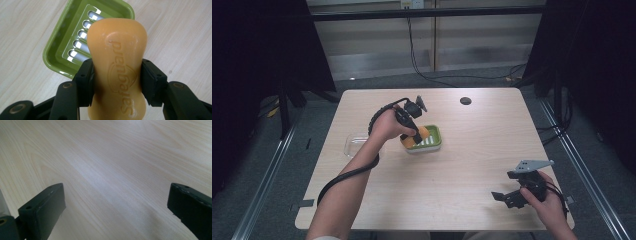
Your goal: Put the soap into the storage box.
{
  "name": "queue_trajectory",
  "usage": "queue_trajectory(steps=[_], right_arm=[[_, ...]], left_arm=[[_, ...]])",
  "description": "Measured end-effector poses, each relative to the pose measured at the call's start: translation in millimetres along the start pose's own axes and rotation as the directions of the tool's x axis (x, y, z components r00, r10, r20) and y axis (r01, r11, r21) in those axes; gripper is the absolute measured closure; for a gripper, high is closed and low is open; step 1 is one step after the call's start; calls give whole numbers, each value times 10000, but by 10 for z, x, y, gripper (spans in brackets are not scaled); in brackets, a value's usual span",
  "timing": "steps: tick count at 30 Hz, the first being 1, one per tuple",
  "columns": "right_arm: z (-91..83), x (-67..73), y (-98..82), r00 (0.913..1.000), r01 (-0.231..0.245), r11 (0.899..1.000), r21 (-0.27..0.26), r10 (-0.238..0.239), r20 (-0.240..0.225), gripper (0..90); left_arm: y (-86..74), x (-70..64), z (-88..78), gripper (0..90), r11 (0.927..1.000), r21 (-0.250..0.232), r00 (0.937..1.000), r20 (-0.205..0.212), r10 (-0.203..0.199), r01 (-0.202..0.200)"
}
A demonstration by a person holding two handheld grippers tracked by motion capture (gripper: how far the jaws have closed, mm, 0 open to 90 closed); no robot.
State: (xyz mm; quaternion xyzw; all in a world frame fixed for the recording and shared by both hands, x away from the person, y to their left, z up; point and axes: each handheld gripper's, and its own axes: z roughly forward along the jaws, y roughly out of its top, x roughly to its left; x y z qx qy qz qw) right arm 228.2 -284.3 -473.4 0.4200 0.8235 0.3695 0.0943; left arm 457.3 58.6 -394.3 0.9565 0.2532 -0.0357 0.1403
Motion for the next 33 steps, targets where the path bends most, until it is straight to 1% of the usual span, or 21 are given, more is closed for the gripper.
queue_trajectory(steps=[3, 4, 7, 8, 9, 10, 12, 13, 15, 16, 19, 20, 23, 24, 25, 26, 27, 29, 33], right_arm=[[-1, -3, 0, 10000, 17, 10000, -9, -17, 5, 14], [-2, -2, 0, 10000, 14, 10000, -5, -14, 12, 13], [-3, -3, 0, 10000, 38, 10000, -12, -38, 5, 14], [-3, -6, 0, 10000, 53, 10000, -18, -53, 5, 13], [-4, -6, 0, 10000, 45, 10000, -20, -45, 23, 14], [-6, -6, 0, 10000, 34, 10000, -40, -34, 25, 13], [-7, -6, 1, 10000, 49, 10000, -42, -48, 8, 13], [-6, -5, 1, 10000, 32, 10000, -22, -32, -17, 14], [-5, -3, 0, 10000, 14, 10000, 2, -14, 3, 14], [-5, -3, 0, 10000, 14, 10000, 2, -14, 3, 14], [-6, -2, 2, 10000, 29, 10000, -21, -29, -8, 14], [-4, -7, 2, 10000, 72, 10000, -63, -72, -9, 14], [-4, -7, 1, 10000, 46, 10000, -48, -46, -26, 14], [-5, -4, 2, 10000, 10, 10000, -13, -10, -21, 14], [-5, -4, 2, 10000, 10, 10000, -13, -10, -21, 14], [-4, -3, 2, 10000, 9, 10000, -3, -9, -20, 14], [-4, 1, 1, 10000, -40, 10000, 17, 40, -18, 14], [-4, 1, 1, 10000, -45, 10000, 12, 45, -31, 13], [-3, -10, -1, 10000, 31, 10000, -54, -31, -18, 13]], left_arm=[[12, 10, 0, 500, 10000, -37, 9999, 75, -86, 86], [25, 17, 3, 499, 10000, 8, 10000, -24, 69, -69], [37, 22, 4, 500, 10000, -66, 10000, -81, 55, -55], [45, 27, 4, 500, 9999, 16, 9999, -75, 109, -109], [49, 23, 8, 499, 10000, -18, 10000, -60, 8, -9], [60, 30, 9, 499, 9998, -13, 9996, -185, 189, -189], [66, 33, 10, 500, 9999, -27, 9996, -205, 168, -168], [72, 43, 14, 499, 9997, -12, 9994, -225, 245, -245], [76, 47, 12, 499, 9998, -12, 9996, -225, 190, -190], [79, 58, 9, 499, 9998, 7, 9997, -140, 206, -206], [86, 73, 12, 500, 9999, -25, 9996, -229, 152, -153], [91, 87, 8, 499, 9999, 54, 9999, -98, 135, -135], [93, 91, 13, 499, 10000, 11, 9999, -151, 29, -29], [101, 103, 18, 499, 9998, 12, 9995, -254, 195, -195], [101, 103, 18, 500, 9998, 12, 9995, -254, 195, -195], [109, 108, 14, 500, 9999, 101, 9998, -147, 133, -131], [113, 114, 23, 500, 10000, -37, 9998, -178, 85, -85], [119, 121, 24, 499, 10000, 22, 9999, -135, 77, -77], [138, 133, 33, 500, 10000, -19, 9998, -196, 12, -12]])
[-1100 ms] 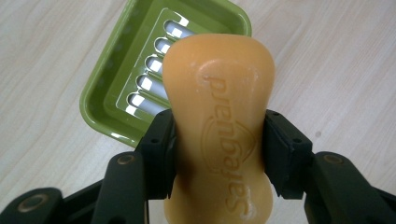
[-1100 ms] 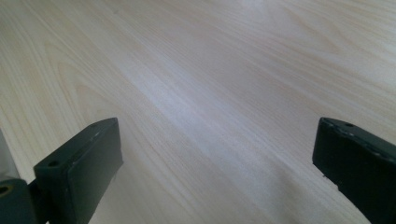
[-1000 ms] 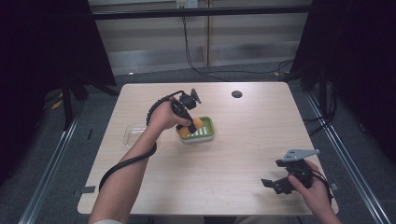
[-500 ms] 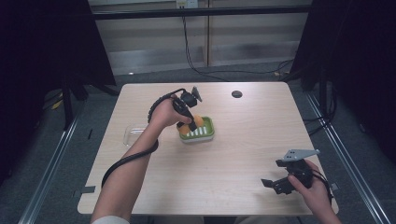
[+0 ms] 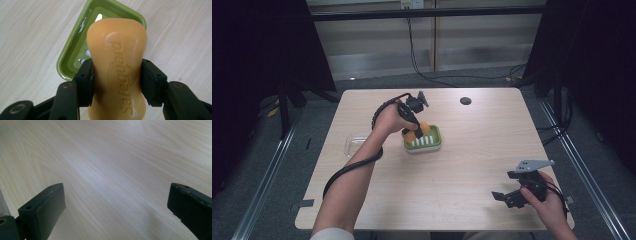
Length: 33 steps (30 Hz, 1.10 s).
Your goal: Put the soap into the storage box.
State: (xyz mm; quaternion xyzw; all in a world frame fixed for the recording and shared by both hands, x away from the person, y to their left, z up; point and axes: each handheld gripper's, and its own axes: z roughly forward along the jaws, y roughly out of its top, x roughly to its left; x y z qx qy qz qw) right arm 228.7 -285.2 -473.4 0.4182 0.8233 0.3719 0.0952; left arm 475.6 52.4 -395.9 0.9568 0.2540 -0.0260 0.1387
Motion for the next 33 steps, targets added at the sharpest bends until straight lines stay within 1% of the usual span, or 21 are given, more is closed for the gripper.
queue_trajectory(steps=[4, 5, 6, 8, 9, 10, 11, 13, 14, 16, 17, 20, 21, 23, 24, 26, 27, 31, 33], right_arm=[[1, 4, -1, 10000, -67, 10000, 32, 68, -15, 14], [5, 0, 0, 10000, -16, 10000, -8, 16, -21, 13], [5, 0, 0, 10000, -16, 10000, -8, 16, -21, 13], [3, 0, 0, 10000, -46, 10000, -10, 46, -21, 14], [2, -2, -2, 10000, -44, 10000, -28, 44, -24, 14], [2, -2, -2, 10000, -44, 10000, -28, 44, -24, 14], [1, -3, -4, 10000, -73, 10000, -19, 73, -11, 14], [2, -5, -4, 10000, -81, 10000, -48, 81, -18, 14], [2, -7, -4, 10000, -82, 10000, -46, 82, -15, 13], [4, -8, -4, 10000, -75, 10000, -37, 75, -22, 13], [7, -11, -6, 10000, -73, 10000, -45, 73, -17, 14], [11, -12, -7, 10000, -80, 10000, -33, 80, -43, 14], [11, -4, -8, 9999, -152, 9999, 22, 152, -32, 14], [12, -4, -7, 9999, -143, 9999, 27, 144, -49, 14], [11, -3, -7, 9999, -155, 9999, 14, 155, -35, 14], [10, 0, -5, 9998, -180, 9998, 14, 180, -31, 14], [13, 0, -3, 9999, -105, 9999, 1, 105, -44, 14], [13, 0, -3, 10000, -49, 10000, -16, 49, -47, 14], [7, 5, -3, 9999, -121, 9999, 7, 121, -77, 14]], left_arm=[[25, 9, 4, 499, 10000, 88, 10000, 84, 31, -31], [31, 14, 23, 500, 10000, -77, 10000, 38, -24, 24], [31, 14, 23, 499, 10000, -77, 10000, 38, -24, 24], [44, 18, 28, 500, 10000, -4, 10000, 11, 1, -1], [55, 25, 33, 500, 9999, 121, 10000, 50, 86, -86], [55, 25, 33, 500, 9999, 121, 10000, 50, 86, -86], [65, 26, 44, 500, 10000, 49, 10000, 27, 55, -55], [72, 33, 49, 499, 9999, 109, 9999, 77, 70, -70], [76, 31, 55, 499, 10000, 21, 10000, 76, 40, -41], [82, 38, 49, 499, 9999, 98, 9999, 138, 52, -53], [84, 38, 63, 499, 10000, -42, 9999, 94, -37, 38], [86, 45, 70, 500, 10000, 15, 10000, 75, -54, 54], [91, 59, 78, 499, 10000, 0, 10000, 43, 55, -55], [91, 62, 83, 500, 10000, -7, 10000, 51, 48, -48], [93, 62, 89, 499, 10000, -18, 10000, 46, -18, 18], [95, 71, 96, 499, 10000, -6, 10000, 45, 53, -53], [102, 75, 104, 499, 9998, 36, 9998, 6, 182, -182], [112, 73, 127, 499, 9996, 25, 9995, 102, 282, -282], [116, 77, 140, 499, 9991, -22, 9991, 19, 429, -429]])
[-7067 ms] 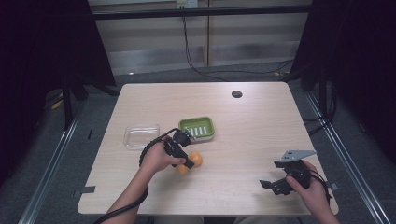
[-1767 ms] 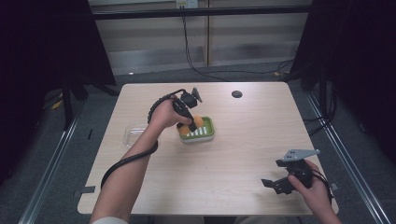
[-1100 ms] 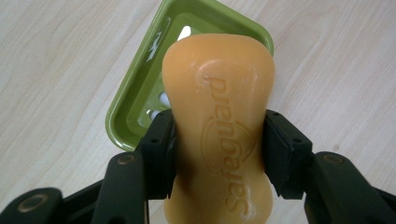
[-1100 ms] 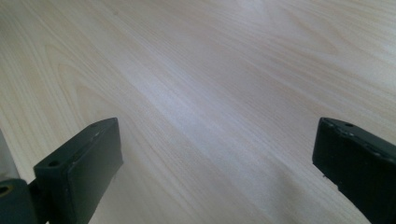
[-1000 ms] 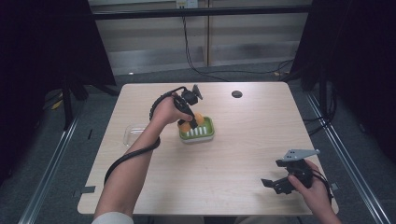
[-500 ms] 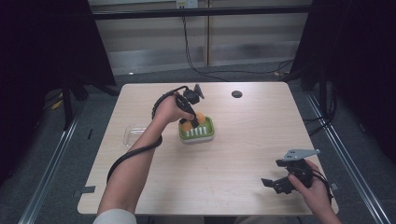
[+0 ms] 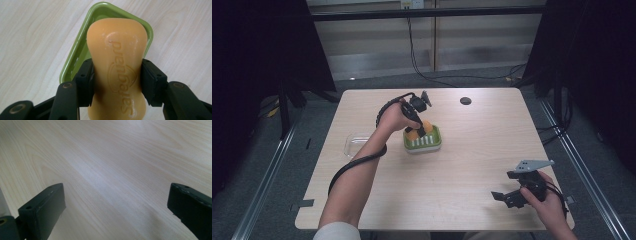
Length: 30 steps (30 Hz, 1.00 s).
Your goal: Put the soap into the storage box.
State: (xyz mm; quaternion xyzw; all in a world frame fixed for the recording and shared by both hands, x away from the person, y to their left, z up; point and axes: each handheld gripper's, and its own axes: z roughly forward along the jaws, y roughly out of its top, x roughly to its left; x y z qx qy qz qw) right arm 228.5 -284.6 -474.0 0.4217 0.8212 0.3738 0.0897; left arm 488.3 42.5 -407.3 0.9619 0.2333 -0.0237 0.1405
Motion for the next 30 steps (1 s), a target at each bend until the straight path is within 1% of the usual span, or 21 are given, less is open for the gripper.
queue_trajectory(steps=[1, 2, 3, 4, 6, 7, 8, 9, 10, 13, 15, 16, 17, 18, 19, 20, 21, 23, 24, 25, 30], right_arm=[[0, 0, 0, 10000, 0, 10000, 0, 0, 0, 14], [-2, -2, 0, 10000, 19, 10000, -17, -19, 15, 14], [-2, -2, 0, 10000, 19, 10000, -17, -19, 15, 14], [-2, 0, 0, 10000, 17, 10000, -1, -17, 6, 13], [-2, -2, 1, 10000, 58, 10000, -26, -58, 9, 14], [-2, -2, 1, 10000, 58, 10000, -26, -58, 9, 14], [-3, -4, 1, 10000, 86, 10000, -32, -85, 24, 13], [-3, -7, 1, 10000, 100, 9999, -68, -100, 5, 13], [-9, -9, 1, 10000, 84, 9999, -66, -84, 44, 13], [-10, -9, -1, 10000, 66, 10000, -64, -66, 27, 14], [-10, -8, -1, 10000, 39, 10000, -61, -38, 36, 13], [-9, -10, 0, 9999, 115, 9999, -70, -115, 35, 13], [-9, -10, 0, 9999, 115, 9999, -70, -115, 35, 13], [-9, -8, 2, 9999, 116, 9999, -65, -116, 29, 14], [-9, -8, 2, 9999, 116, 9999, -65, -116, 29, 14], [-11, -7, 2, 9999, 93, 9999, -66, -93, 55, 13], [-13, -6, 2, 10000, 71, 10000, -58, -71, 53, 13], [-13, -7, 1, 10000, 70, 10000, -71, -70, 47, 13], [-12, -7, 0, 10000, 84, 9999, -60, -84, 42, 14], [-12, -9, 0, 9999, 96, 9999, -65, -96, 30, 13], [-10, -9, 0, 10000, 79, 10000, -60, -78, 31, 14]], left_arm=[[0, 0, 0, 499, 10000, 0, 10000, 0, 0, 0], [5, 9, 8, 499, 10000, 66, 9999, 109, 4, -5], [5, 9, 8, 499, 10000, 66, 9999, 109, 4, -5], [7, 2, 25, 499, 10000, 63, 10000, 1, -54, 54], [9, 6, 34, 499, 9999, 103, 10000, 36, 7, -7], [9, 4, 44, 499, 9999, 97, 10000, 30, -39, 39], [12, 12, 49, 499, 9997, 191, 9999, 8, 128, -128], [12, 10, 57, 499, 9997, 212, 9999, -25, 125, -125], [14, 20, 68, 499, 9996, 195, 9997, -69, 222, -221], [17, 19, 78, 499, 9997, 171, 9998, 6, 189, -189], [23, 20, 88, 499, 9997, 118, 9997, -71, 233, -233], [28, 29, 97, 499, 9994, 185, 9996, 28, 277, -277], [28, 29, 97, 498, 9994, 185, 9996, 28, 277, -277], [34, 41, 102, 499, 9989, 319, 9994, -10, 335, -334], [34, 41, 102, 499, 9989, 319, 9994, -10, 335, -334], [33, 39, 123, 498, 9999, 130, 9999, 90, 74, -76], [33, 54, 124, 498, 9995, 215, 9997, 87, 223, -225], [31, 63, 131, 499, 9993, 262, 9996, 48, 275, -277], [34, 72, 127, 498, 9988, 335, 9993, 140, 357, -361], [29, 70, 138, 499, 9987, 256, 9991, -16, 435, -435], [27, 75, 162, 498, 9979, 257, 9982, -69, 601, -599]])
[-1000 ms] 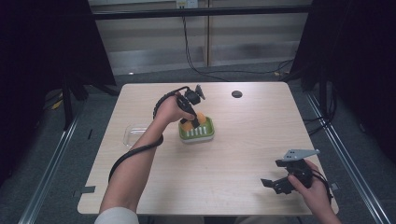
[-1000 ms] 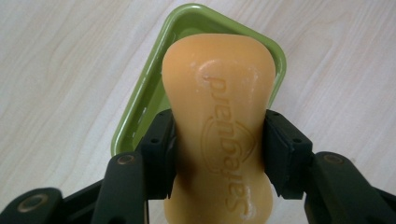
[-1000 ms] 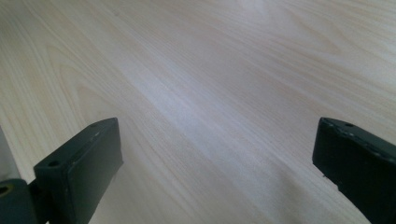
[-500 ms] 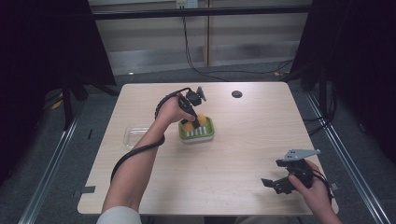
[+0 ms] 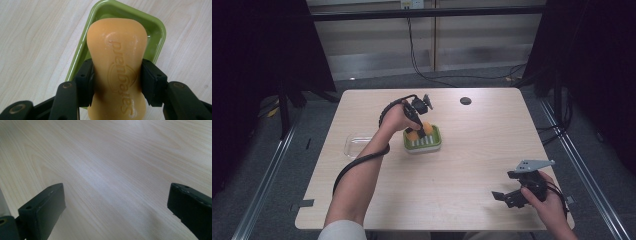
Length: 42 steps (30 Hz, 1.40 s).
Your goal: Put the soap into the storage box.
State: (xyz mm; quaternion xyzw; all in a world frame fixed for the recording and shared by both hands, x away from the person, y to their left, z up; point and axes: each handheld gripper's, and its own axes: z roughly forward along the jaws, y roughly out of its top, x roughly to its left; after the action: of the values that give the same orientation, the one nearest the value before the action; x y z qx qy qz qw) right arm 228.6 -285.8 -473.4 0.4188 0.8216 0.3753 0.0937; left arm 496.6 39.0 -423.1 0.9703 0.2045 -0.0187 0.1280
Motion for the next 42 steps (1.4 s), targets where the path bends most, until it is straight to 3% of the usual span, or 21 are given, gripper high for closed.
queue_trajectory(steps=[8, 17, 22, 27, 31, 33, 42], right_arm=[[3, -2, -1, 10000, 25, 10000, -4, -25, 3, 14], [3, 1, -3, 10000, -44, 10000, 9, 44, 8, 13], [8, 5, -2, 10000, -39, 10000, 61, 39, -6, 13], [5, 5, -1, 10000, -20, 10000, 33, 20, 0, 14], [6, 3, -4, 10000, -48, 10000, 48, 48, 17, 13], [5, 3, -2, 10000, -36, 10000, 48, 36, 11, 14], [1, 1, -2, 10000, -7, 10000, 0, 7, 2, 14]], left_arm=[[1, 12, 18, 498, 9995, 129, 9995, 53, 296, -297], [-7, 8, 56, 498, 9994, 133, 9994, -35, 333, -332], [0, 11, 62, 498, 9970, 333, 9974, -101, 707, -703], [1, 0, 88, 498, 9968, 271, 9971, -128, 751, -747], [9, -1, 95, 498, 9940, 389, 9947, -113, 1026, -1021], [6, -13, 108, 498, 9963, 228, 9965, -124, 829, -826], [17, -15, 141, 497, 9951, 271, 9954, -70, 957, -955]])
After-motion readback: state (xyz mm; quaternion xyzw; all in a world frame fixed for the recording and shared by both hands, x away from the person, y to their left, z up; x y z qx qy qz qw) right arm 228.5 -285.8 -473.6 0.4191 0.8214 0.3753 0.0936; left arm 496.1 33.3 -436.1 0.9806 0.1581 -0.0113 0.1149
